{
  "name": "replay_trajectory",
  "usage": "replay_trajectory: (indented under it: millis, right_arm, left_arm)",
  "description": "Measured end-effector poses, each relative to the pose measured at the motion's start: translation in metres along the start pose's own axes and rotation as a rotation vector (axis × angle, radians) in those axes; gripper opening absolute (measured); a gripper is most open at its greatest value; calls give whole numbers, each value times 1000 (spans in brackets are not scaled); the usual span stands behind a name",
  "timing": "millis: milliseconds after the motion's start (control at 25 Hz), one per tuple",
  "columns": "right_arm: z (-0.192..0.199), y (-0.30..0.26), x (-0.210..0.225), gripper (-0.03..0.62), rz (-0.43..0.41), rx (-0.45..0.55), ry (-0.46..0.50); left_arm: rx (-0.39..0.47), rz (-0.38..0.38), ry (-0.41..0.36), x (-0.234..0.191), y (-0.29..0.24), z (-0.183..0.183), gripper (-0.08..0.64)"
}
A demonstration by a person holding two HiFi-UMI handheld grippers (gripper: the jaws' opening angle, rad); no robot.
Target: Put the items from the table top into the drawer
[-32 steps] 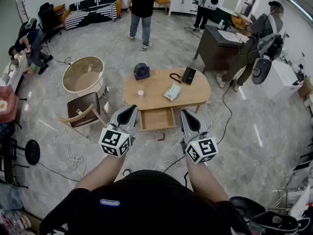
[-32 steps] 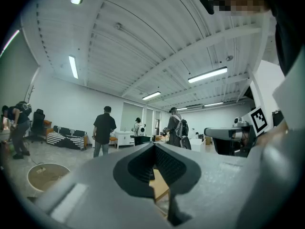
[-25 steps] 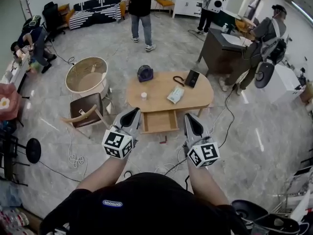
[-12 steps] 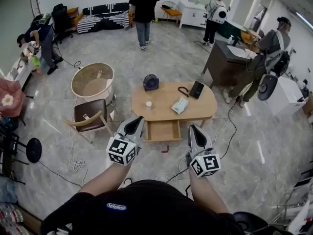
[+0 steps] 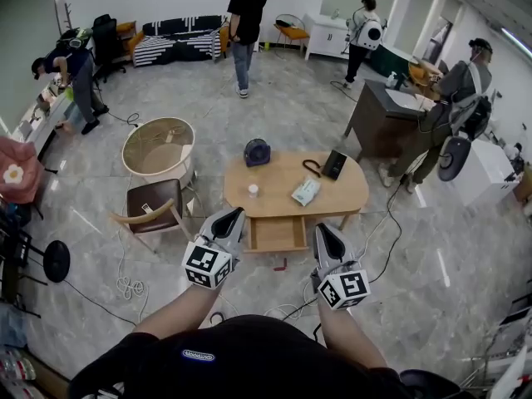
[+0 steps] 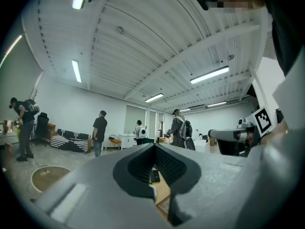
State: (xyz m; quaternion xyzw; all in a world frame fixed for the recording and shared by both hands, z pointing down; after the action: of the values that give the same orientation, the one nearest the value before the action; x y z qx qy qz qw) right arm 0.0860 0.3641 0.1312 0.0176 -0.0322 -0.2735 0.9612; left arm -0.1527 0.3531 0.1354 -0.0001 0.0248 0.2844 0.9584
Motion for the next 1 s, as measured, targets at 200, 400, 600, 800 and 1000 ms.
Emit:
replay_trajectory:
  millis: [200,400,600,800,1000]
  right_arm:
    - [4,-9,0,303,-26,4,-42]
    - [4,-7,4,397,-25,28,-1]
    - [-3,-1,13,426,16,53,28]
    - [1,-6,12,425,51,53,17]
    - [4,-18,-2,425,44,48,8]
  left_arm:
    - [-5,31,12,1,-6,2,135]
    - [41,14,15,-6,-5,8,364]
    - [45,-27,13,-19,1,9,417]
    - [43,-51,14,-28,3,12,420]
    - [43,-47,28,-38,5,13,419]
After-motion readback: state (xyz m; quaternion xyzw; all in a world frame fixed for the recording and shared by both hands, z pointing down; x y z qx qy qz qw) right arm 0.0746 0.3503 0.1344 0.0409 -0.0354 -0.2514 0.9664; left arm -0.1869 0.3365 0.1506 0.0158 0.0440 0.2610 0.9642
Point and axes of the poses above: the fingertips, and each gripper's own axes: y backward along the fingers, x to its right, z out of its underside, the point moved 5 cm from there along y, backward along the fingers, and after that the axes turned 4 degrees about z, right-handed, at the moved point
